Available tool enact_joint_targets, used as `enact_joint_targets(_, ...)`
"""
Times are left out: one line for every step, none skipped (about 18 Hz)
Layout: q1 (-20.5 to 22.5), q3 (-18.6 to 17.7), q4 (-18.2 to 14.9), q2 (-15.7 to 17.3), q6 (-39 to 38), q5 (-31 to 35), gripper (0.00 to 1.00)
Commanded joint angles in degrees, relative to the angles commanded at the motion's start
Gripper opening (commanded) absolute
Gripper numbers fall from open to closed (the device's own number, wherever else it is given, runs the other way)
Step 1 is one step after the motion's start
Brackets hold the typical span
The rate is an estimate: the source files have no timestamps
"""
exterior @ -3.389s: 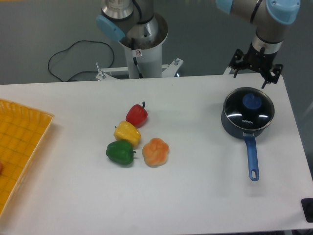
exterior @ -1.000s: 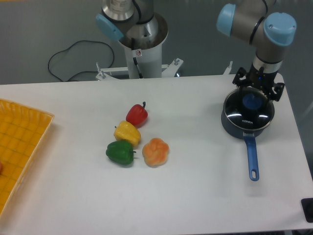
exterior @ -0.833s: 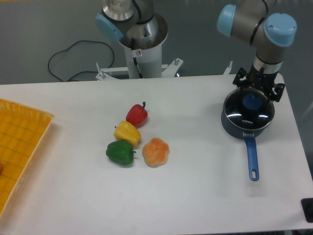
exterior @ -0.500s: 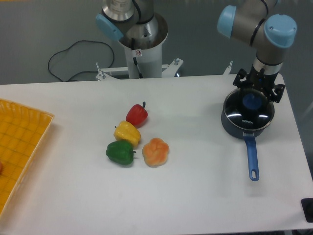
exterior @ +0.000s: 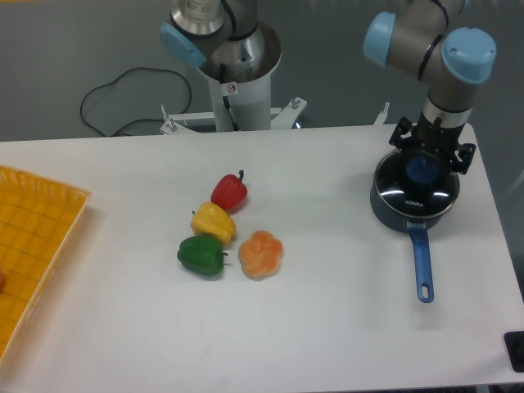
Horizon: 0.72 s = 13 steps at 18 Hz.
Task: Open the lid
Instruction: 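Lower the gripper further around the blue lid knob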
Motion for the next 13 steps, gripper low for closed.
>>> enact_joint_targets(-0.26, 0.00, 0.09, -0.09, 0.00, 0.00, 1.00)
enact_joint_targets(-0.35, 0.00, 0.09, -0.09, -0.09, 0.00, 1.00)
enact_joint_targets(-0.36, 0.00, 0.09, -0.09, -0.09, 0.00, 1.00)
enact_joint_targets(-0.36, 0.00, 0.09, -0.18, -0.09, 0.00, 1.00)
enact_joint_targets(-0.36, 0.09, 0.09, -0.18, -0.09, 0.00, 1.00)
enact_joint_targets(-0.36, 0.00, 0.09, -0.18, -0.09, 0.00, 1.00)
enact_joint_targets(-0.36, 0.00, 0.00, -0.26, 0.00, 0.00, 1.00)
enact_joint_targets(-0.36, 0.00, 0.00, -0.27, 0.00, 0.00, 1.00)
enact_joint_targets(-0.27, 0.00, 0.00, -0.18, 0.26, 0.00, 1.00)
enact_joint_targets(-0.27, -0.09, 0.00, -0.18, 0.44, 0.00, 1.00)
enact_joint_targets(-0.27, -0.09, 0.00, -0.18, 0.44, 0.09, 1.00)
enact_joint_targets(-0.27, -0.17, 0.00, -0.26, 0.44, 0.09, 1.00)
enact_joint_targets(-0.27, -0.18, -0.09, -0.27, 0.44, 0.09, 1.00)
